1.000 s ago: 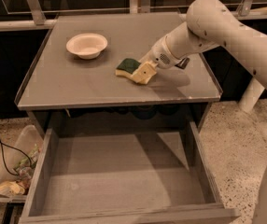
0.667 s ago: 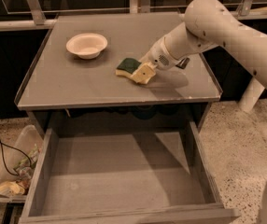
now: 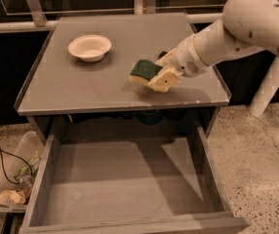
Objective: Place sponge into top drawer
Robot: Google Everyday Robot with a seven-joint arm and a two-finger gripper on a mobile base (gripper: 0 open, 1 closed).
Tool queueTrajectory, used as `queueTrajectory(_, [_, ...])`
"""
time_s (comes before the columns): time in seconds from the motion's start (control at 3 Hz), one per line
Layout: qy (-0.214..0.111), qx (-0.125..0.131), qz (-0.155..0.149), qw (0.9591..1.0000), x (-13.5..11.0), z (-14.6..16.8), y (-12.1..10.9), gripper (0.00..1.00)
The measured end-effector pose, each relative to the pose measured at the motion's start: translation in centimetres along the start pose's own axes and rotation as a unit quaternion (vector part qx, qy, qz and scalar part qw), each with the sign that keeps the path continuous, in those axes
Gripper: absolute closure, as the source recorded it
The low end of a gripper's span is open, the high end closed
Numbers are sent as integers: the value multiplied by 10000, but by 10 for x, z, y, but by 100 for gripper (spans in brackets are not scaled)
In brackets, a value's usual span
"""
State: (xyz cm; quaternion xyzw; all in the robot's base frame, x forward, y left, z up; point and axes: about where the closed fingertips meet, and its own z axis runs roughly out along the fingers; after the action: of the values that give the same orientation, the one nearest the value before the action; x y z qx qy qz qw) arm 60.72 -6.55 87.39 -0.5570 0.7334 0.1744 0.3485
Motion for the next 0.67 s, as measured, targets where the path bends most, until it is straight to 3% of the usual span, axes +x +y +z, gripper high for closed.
queueTrajectory(0.67, [146, 228, -366, 9990, 36, -69, 60, 100])
